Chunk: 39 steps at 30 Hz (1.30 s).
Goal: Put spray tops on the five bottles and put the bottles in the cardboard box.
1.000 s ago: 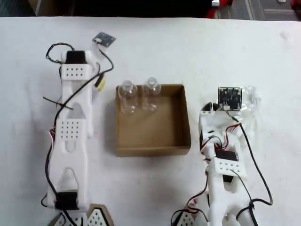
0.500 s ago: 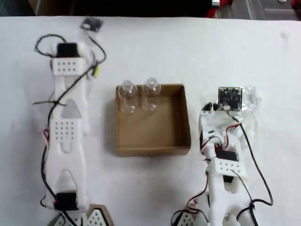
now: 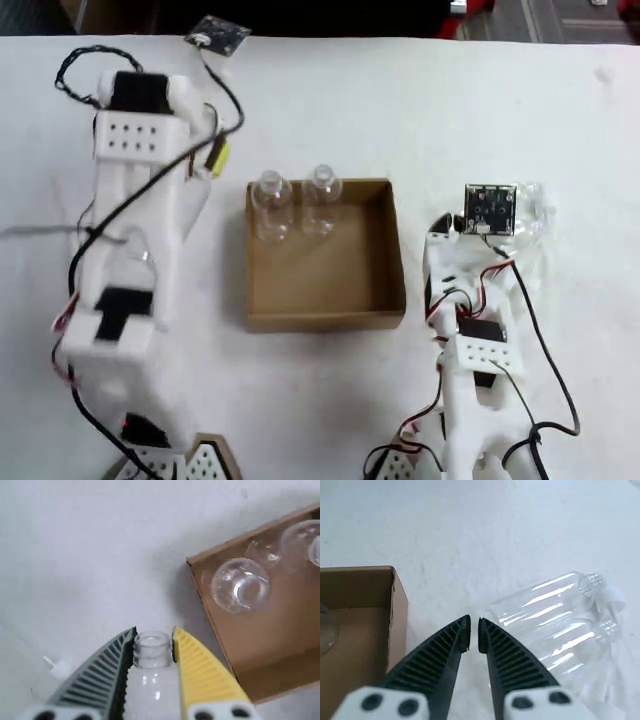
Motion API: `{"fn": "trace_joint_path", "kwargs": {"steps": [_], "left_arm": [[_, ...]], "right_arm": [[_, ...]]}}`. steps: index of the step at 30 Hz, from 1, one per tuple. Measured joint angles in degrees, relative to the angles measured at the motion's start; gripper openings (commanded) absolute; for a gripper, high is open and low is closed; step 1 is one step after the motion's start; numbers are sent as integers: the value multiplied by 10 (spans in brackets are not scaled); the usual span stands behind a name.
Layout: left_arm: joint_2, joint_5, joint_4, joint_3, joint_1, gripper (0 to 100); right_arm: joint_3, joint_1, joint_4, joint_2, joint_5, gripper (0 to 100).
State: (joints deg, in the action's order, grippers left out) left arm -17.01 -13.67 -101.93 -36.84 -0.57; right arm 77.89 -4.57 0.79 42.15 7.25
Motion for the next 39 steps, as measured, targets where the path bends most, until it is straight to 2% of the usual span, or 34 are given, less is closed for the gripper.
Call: {"fn": "trace_joint_path", "kwargs": {"steps": [13, 16, 26, 32, 39], "left_arm": [[360, 0, 0, 234, 75, 23], [433, -1, 23, 286, 86, 23], [667, -1, 191, 560, 90, 23], [858, -1, 350, 753, 90, 23], [1081, 11, 521, 983, 120, 23]], "right_arm": [[0, 1, 0, 0, 0, 22], [0, 1, 0, 0, 0, 22], [0, 1, 0, 0, 0, 22], [0, 1, 0, 0, 0, 22], [0, 1, 0, 0, 2, 22]]}}
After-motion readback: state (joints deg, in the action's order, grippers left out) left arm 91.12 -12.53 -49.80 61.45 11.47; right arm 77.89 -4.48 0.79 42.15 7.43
